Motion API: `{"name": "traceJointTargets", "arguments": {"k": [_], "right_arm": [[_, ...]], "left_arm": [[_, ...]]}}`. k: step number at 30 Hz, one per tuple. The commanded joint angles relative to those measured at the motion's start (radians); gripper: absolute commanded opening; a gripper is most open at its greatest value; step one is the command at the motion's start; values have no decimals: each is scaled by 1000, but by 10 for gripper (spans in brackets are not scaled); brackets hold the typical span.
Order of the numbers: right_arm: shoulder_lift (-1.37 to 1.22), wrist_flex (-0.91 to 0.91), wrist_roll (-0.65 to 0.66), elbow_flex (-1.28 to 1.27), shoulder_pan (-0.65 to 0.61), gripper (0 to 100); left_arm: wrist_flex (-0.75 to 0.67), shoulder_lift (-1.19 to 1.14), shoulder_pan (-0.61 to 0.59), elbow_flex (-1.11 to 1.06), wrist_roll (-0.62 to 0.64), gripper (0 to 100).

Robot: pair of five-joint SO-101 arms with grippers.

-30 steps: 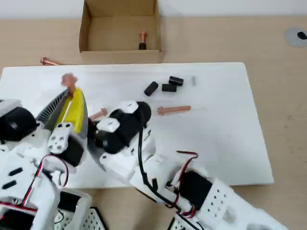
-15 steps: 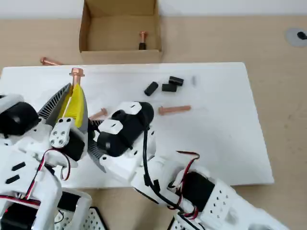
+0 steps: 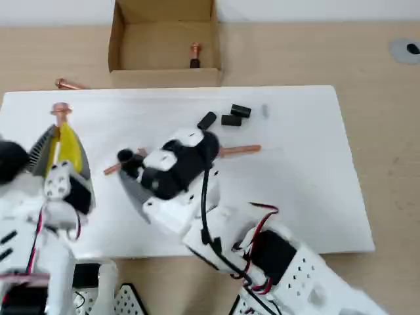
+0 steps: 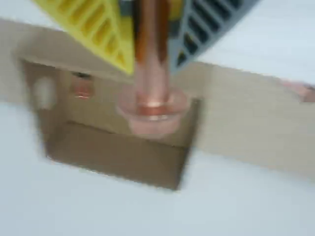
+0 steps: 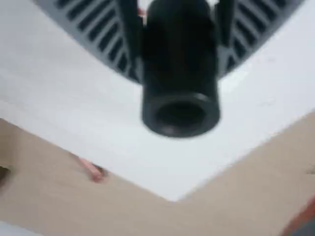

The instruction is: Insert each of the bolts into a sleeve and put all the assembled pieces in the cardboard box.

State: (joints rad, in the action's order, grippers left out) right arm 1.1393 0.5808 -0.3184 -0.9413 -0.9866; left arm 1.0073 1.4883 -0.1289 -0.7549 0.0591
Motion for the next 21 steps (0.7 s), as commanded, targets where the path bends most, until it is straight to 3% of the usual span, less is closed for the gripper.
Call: {"name": "traceJointTargets", "arguments": {"k": [1, 5, 8, 12, 21], "right_arm": [[31, 75, 11, 105, 93, 9], [31, 175, 11, 160, 194, 9], [31, 221, -2, 194, 271, 9], [25, 278, -57, 226, 343, 9], [24, 305, -61, 252, 340, 9]], "left_arm": [[-106, -7, -49, -190, -5, 3], [-275, -7, -23, -437, -3, 3], [-316, -8, 26, -578, -3, 3], [-287, -8, 77, -674, 18, 2], [-80, -8, 160, -735, 69, 2]]}}
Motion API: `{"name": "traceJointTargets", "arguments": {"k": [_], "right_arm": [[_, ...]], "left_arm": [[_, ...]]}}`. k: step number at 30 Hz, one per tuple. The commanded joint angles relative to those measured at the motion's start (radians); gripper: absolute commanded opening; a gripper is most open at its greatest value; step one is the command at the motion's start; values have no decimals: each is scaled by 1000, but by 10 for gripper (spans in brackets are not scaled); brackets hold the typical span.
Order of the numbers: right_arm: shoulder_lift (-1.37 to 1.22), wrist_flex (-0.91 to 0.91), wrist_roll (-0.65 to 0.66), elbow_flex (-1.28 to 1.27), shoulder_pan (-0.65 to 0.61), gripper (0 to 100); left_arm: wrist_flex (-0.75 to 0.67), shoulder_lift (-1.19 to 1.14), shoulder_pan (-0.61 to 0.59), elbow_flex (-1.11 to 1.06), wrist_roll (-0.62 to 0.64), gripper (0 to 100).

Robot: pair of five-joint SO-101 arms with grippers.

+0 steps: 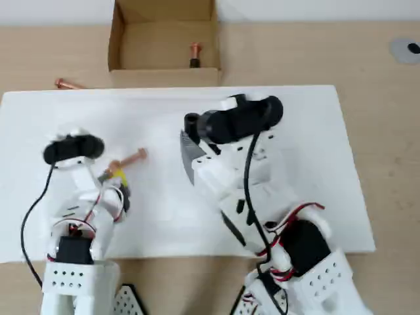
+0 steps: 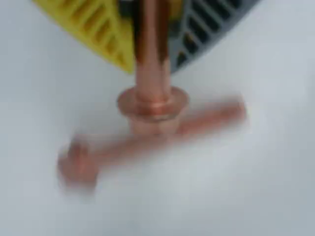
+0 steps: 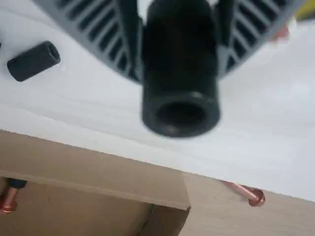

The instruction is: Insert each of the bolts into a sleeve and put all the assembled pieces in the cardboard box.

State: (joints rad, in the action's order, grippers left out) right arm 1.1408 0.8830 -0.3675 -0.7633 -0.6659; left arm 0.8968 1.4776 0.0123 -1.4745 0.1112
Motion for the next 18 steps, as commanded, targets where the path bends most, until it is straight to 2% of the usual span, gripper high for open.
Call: {"name": "traceJointTargets", "arguments": {"k": [1, 8, 14, 18], "right_arm": [[22, 3, -12, 76, 19, 9], [22, 9, -12, 87, -61, 9], [21, 54, -12, 87, -62, 9], [25, 124, -12, 87, -62, 9]], "left_arm": [[32, 2, 18, -40, 23, 4], [37, 5, 18, -40, 17, 19], [100, 5, 26, 8, 25, 219], [158, 4, 40, 109, 58, 243]]}}
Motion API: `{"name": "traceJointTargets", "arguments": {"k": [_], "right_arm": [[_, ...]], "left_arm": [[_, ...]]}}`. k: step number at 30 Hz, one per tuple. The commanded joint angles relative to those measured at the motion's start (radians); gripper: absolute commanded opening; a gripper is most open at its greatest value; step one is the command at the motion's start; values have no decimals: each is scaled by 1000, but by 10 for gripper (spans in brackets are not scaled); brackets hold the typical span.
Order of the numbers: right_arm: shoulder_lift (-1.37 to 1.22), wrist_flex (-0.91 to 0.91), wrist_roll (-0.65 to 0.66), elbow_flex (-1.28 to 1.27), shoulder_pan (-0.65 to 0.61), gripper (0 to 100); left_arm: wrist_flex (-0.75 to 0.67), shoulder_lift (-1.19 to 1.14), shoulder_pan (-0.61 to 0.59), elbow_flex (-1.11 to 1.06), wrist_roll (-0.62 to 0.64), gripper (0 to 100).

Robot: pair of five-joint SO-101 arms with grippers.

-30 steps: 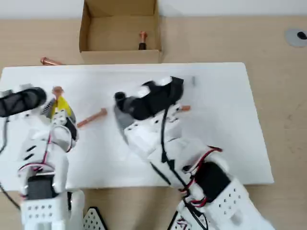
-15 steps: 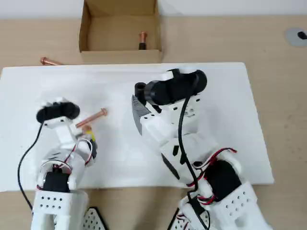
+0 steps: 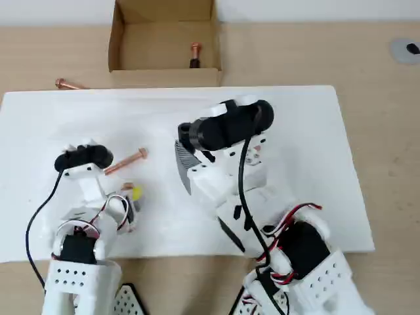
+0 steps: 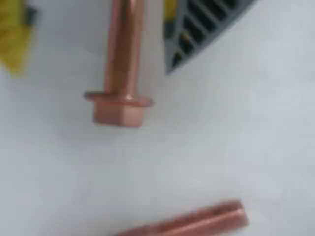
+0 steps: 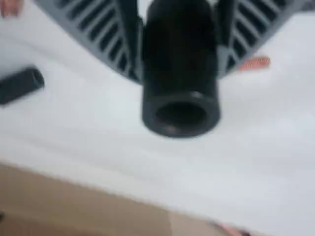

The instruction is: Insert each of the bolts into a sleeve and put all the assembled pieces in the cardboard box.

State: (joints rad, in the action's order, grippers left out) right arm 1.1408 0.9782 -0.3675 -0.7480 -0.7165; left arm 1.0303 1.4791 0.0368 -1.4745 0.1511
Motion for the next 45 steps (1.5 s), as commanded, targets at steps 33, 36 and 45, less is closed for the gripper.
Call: {"name": "traceJointTargets", "arguments": {"k": [33, 36, 45], "right_arm": [[31, 172, -12, 97, -35, 9], [31, 172, -12, 96, -35, 9], [31, 170, -12, 114, -35, 9]], "left_arm": [[247, -1178, 94, 783, -206, 164], [196, -1184, 115, 783, -209, 164], [-83, -1188, 114, 629, -215, 164]]}}
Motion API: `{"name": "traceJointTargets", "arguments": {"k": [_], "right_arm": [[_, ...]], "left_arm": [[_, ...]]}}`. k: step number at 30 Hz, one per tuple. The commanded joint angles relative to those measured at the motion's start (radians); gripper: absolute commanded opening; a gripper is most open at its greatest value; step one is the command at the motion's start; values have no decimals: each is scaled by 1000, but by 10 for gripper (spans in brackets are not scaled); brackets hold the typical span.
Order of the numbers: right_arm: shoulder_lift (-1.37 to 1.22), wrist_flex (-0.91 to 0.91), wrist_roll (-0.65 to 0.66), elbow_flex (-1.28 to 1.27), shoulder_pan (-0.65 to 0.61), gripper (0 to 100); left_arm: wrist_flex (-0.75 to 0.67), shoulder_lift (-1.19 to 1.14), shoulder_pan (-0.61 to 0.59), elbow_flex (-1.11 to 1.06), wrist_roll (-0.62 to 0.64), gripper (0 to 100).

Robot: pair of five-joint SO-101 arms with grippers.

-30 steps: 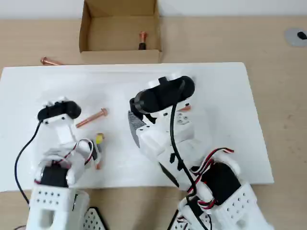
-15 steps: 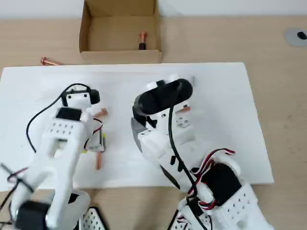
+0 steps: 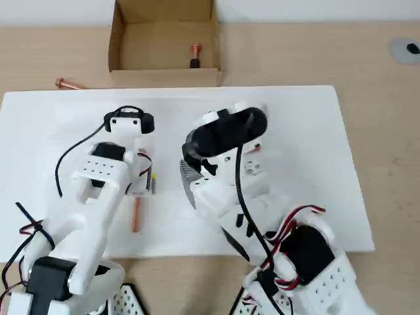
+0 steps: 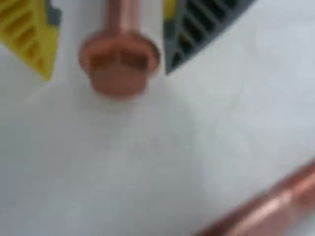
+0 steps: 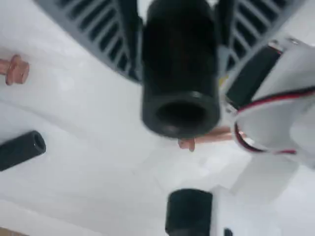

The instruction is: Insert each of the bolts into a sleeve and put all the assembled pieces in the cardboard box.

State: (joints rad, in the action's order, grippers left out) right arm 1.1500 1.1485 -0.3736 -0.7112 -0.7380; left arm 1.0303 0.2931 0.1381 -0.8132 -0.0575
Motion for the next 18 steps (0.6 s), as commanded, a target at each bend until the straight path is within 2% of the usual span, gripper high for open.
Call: {"name": "traceJointTargets", "arguments": {"k": [1, 8, 14, 18], "right_arm": [[22, 0, -6, 77, -13, 9], [22, -3, -6, 77, -13, 9], [22, 0, -6, 77, -13, 9], [22, -3, -8, 77, -13, 9]], "left_arm": [[-106, -2, 12, -54, -6, 164], [-109, -2, 12, -114, -3, 164], [34, -2, 14, -101, 2, 158], [83, -1, 20, -100, 2, 107]]}}
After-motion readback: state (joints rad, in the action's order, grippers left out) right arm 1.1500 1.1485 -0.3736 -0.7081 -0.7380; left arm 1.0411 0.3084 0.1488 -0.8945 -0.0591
